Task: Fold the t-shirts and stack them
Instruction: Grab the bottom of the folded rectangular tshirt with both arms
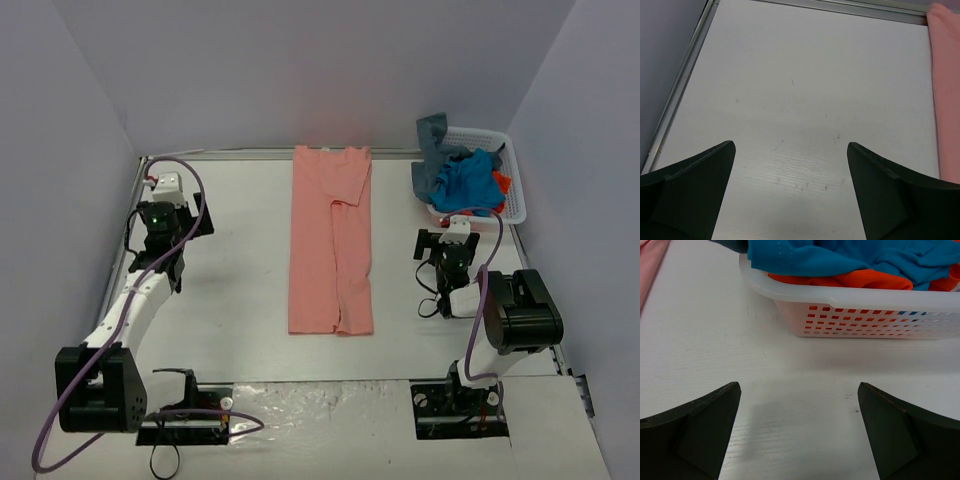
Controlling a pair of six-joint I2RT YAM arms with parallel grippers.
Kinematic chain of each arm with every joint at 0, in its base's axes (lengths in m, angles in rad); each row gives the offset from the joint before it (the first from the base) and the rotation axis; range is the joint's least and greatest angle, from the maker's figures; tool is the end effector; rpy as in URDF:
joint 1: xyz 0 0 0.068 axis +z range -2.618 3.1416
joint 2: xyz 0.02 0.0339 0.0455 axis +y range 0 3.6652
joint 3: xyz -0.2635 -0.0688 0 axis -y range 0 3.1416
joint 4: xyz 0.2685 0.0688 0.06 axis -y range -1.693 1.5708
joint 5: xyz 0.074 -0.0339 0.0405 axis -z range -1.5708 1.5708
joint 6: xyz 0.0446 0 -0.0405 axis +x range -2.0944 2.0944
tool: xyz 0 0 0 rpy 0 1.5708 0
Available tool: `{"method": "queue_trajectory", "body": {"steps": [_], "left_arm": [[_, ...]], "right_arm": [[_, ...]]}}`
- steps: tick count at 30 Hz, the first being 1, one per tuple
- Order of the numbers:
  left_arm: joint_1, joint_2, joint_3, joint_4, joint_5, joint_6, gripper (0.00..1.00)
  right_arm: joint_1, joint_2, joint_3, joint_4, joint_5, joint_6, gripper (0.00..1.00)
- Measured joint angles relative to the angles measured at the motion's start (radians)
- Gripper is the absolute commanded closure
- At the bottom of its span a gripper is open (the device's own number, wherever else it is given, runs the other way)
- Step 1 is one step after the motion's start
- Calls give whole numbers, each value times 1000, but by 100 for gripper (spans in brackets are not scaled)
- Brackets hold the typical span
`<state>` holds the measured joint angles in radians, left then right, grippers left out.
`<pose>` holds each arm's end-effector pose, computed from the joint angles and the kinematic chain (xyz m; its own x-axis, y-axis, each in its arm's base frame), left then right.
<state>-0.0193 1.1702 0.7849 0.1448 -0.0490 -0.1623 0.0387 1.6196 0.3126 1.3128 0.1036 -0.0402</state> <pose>0.3037 -0.0037 0.2826 -0.2304 -0.1570 -0.9603 -0.0664 0.9871 -0.1454 0.2791 0.0062 0.1338 0.0032 -0.0399 -0.9992 0.0650 0.9971 -0.0396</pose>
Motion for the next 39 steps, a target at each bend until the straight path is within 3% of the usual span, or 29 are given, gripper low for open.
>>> {"method": "queue_trajectory", "body": {"steps": [3,12,20,31,39], "left_arm": [[0,65,11,7,12,-23,6],[-11,328,232,-92,95,-80,6],[-51,306,241,-154,103,-155,6],[-66,9,143,-150,-6,-291,6],[-74,209,283,-325,-100,-348,6]], "right_arm": [[0,0,0,0,0,0,0],[0,0,0,0,-4,2,0],[0,0,0,0,-6,8,0],[-1,2,2,0,-7,11,0],[-6,2,3,0,-7,12,0]]}}
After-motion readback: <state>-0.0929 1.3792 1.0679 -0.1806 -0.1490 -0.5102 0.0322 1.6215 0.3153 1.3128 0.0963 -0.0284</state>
